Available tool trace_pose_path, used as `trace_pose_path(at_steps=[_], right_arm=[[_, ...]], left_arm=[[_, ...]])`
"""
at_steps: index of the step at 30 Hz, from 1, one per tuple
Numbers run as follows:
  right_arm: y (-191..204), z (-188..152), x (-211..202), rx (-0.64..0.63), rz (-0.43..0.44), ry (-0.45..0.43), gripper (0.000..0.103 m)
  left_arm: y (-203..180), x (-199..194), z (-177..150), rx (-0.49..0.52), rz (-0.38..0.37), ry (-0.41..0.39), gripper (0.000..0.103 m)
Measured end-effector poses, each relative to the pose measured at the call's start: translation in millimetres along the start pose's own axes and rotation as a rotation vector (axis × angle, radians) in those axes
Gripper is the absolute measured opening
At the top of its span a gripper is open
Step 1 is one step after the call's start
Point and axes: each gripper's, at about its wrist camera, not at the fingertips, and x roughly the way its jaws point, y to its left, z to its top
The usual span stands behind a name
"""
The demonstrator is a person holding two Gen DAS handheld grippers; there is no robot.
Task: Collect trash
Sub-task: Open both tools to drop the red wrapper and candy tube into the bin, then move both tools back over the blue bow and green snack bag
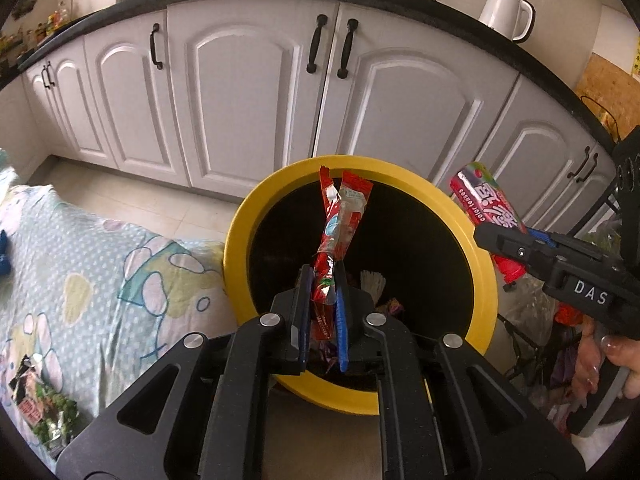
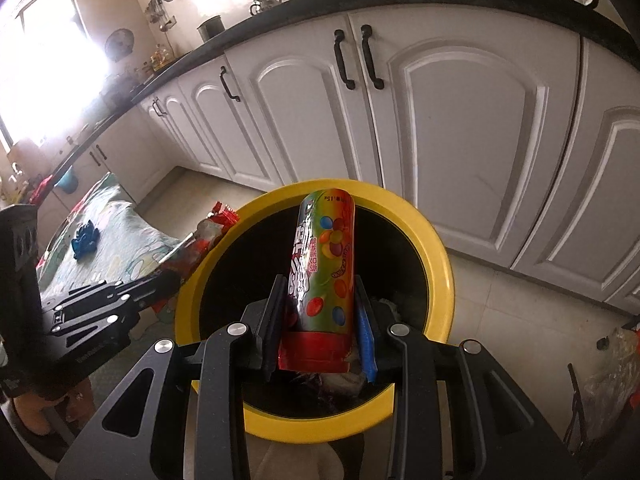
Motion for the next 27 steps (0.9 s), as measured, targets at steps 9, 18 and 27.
trace_pose_path(at_steps=[9, 18, 27], right_arm=[[-14, 4, -7, 0.069, -0.023, -0.026, 0.054], [15, 6, -28, 0.008, 0.021, -0.096, 0.062], [97, 6, -34, -0.172, 0.2, -0.102, 0.069]], left_arm=[[1, -5, 3, -0.008, 0.014, -0.015, 0.044], [42, -58, 1, -0.092, 0.138, -0.131, 0.092], [104, -107, -8, -0.182, 0.305, -0.231, 0.092]])
